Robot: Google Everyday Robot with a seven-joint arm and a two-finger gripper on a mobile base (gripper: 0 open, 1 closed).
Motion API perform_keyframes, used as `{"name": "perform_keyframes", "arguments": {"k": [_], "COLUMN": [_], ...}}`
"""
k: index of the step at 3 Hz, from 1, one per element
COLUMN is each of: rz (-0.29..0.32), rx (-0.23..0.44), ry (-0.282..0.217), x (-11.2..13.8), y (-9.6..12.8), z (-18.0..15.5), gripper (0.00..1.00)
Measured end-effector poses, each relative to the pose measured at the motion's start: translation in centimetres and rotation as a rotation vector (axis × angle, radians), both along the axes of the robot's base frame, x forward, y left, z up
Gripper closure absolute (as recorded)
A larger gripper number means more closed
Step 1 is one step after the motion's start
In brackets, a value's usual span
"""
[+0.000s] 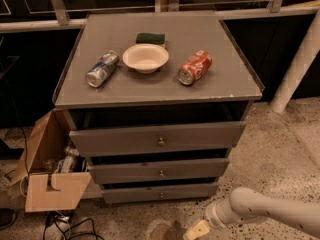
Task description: Open bottom drawer
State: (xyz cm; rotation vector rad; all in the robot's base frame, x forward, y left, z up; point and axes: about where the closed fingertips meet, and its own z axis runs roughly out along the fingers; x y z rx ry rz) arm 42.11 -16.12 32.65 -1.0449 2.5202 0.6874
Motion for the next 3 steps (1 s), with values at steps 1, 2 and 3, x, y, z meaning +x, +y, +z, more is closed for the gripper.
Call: {"name": "perform_keyframes", "arguments": {"k": [1,2,3], "rz": [-0.027,-0.030,-0.031], "rx": [0.075,0.097,0.097], "ry": [-0.094,-0.129,-0.130], "x": [3.2,4.8,4.9], "y": [1.4,1.8,1.8], "z": [-1.7,-2.4,-2.5], "gripper": [0.00,0.00,0.00]}}
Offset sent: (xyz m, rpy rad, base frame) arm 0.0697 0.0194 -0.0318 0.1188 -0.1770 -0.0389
